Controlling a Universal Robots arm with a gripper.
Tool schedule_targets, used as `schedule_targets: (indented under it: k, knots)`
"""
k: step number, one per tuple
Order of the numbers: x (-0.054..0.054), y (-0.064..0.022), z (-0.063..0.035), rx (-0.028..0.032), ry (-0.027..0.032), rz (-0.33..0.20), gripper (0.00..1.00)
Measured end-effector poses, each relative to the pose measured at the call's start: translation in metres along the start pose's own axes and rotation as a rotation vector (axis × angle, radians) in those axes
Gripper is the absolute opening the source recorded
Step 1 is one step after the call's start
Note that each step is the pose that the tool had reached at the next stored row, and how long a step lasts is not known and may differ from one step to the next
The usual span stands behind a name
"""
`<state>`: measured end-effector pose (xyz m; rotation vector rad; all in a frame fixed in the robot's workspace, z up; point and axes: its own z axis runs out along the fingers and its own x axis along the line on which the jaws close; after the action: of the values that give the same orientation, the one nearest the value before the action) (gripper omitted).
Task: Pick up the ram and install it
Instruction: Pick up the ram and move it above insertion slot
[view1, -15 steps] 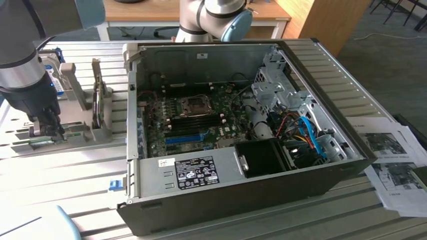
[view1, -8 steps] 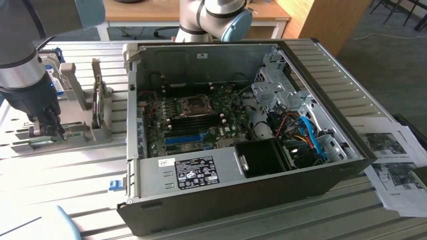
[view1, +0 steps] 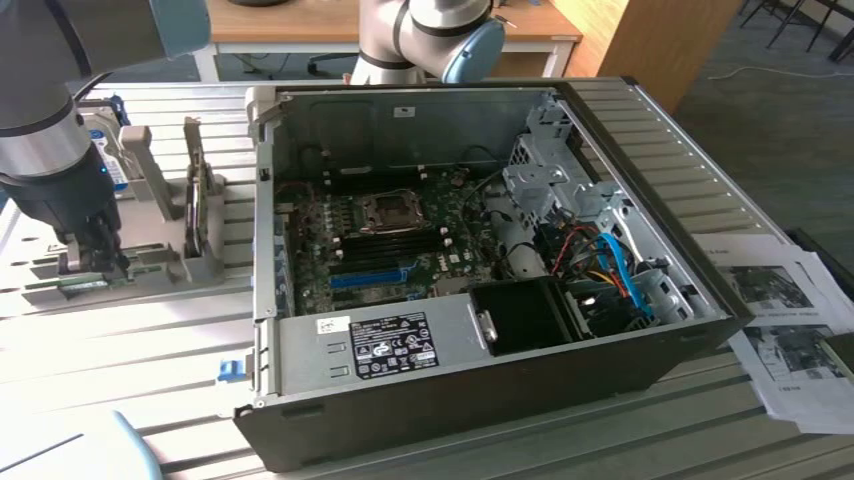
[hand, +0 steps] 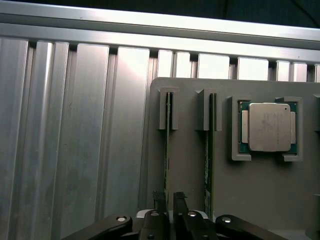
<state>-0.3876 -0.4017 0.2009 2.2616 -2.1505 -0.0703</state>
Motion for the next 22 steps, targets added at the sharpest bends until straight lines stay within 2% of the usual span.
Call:
schedule_targets:
  k: [1, 3, 22]
  knots:
    - [0.0000, 0.0000, 0.0000, 0.0000, 0.0000, 0.000, 0.21]
    - [0.0000, 0.0000, 0.0000, -0.0001, 0.0000, 0.000, 0.11]
    - [0.0000, 0.0001, -0.0022, 0.0001, -0.0001, 0.000, 0.11]
